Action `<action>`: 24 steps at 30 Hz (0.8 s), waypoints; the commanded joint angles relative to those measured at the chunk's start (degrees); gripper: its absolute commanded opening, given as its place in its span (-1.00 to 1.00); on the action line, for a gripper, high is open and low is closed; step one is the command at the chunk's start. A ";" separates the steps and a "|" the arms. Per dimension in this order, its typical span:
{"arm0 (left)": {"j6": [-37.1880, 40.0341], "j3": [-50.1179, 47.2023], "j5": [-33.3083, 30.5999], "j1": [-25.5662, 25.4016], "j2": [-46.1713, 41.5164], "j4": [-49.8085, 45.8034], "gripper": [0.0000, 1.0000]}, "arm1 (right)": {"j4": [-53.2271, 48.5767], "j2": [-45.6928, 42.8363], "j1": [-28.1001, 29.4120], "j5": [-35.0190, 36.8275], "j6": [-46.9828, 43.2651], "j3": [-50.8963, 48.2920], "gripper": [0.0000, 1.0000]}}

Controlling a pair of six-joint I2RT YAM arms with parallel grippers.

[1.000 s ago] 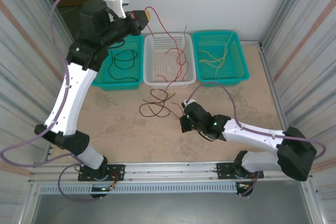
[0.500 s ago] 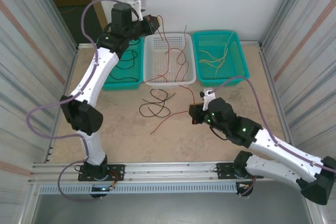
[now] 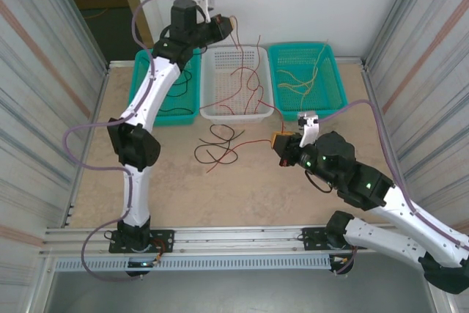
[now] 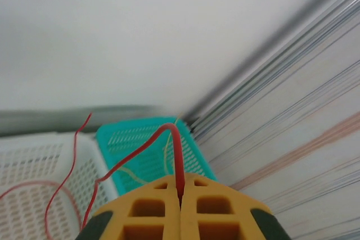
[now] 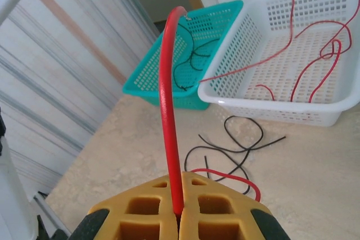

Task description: Untangle the cables

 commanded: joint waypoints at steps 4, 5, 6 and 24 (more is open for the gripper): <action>-2.14 -2.67 2.05 0.15 -0.24 2.44 -0.74 | -1.73 -0.72 -0.59 1.31 -2.89 3.46 -1.00; -2.73 -4.29 3.00 0.12 -0.15 2.54 -0.37 | -2.12 -0.82 -0.59 1.41 -2.99 3.95 -1.00; -3.22 -5.74 3.66 0.10 -0.31 2.55 -0.09 | -2.39 -0.91 -0.59 1.41 -3.16 4.20 -1.00; 7.22 -54.51 12.39 -1.95 -41.25 16.45 0.64 | -0.46 4.93 -3.20 -5.25 -4.32 10.89 -1.00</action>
